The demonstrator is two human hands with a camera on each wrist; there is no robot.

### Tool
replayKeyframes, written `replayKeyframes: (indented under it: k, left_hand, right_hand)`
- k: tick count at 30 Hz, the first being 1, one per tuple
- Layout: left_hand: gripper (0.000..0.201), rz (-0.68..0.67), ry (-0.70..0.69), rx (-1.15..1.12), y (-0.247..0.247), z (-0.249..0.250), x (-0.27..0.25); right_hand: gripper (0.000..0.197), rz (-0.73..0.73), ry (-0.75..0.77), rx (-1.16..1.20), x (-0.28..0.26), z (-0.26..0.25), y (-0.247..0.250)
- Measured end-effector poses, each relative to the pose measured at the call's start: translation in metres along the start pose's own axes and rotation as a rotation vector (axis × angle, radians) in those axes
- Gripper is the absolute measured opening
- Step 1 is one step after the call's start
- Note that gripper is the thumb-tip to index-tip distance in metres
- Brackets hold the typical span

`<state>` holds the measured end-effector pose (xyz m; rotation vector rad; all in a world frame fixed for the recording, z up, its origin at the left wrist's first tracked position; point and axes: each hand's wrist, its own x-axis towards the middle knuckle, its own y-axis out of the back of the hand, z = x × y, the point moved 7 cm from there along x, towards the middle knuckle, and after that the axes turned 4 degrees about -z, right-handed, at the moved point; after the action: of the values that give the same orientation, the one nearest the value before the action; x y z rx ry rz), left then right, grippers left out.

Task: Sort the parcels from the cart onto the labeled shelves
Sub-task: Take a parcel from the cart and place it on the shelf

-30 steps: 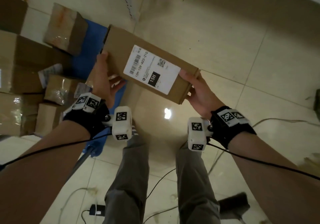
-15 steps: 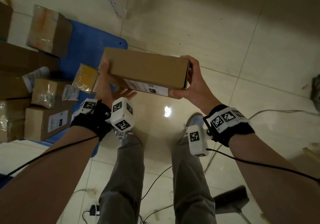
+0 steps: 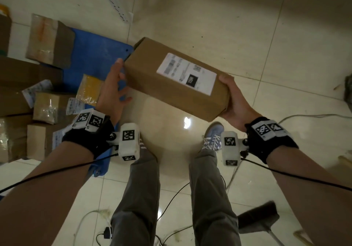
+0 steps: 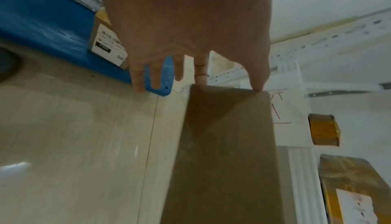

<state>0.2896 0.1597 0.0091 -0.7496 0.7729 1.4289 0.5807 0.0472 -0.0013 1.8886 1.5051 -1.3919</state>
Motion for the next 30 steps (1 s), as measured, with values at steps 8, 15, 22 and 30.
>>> replayKeyframes:
  k: [8,15,22,30]
  left_hand:
    - [0.048,-0.140,-0.188,0.027,-0.043,0.021,-0.005]
    - [0.058,-0.097,-0.121,0.015,-0.044,0.005,0.000]
    - [0.066,-0.105,0.271,-0.025,-0.038,-0.053,0.004]
    - [0.062,-0.180,0.311,-0.037,-0.040,-0.084,0.000]
  right_hand:
    - [0.040,-0.014,-0.277,0.355,-0.016,0.042,0.006]
    - [0.091,-0.145,-0.305,0.153,-0.029,0.036,-0.011]
    - [0.088,-0.417,-0.313,-0.143,-0.049,0.012,-0.051]
    - [0.091,-0.484,-0.323,-0.271,-0.061,0.002,-0.047]
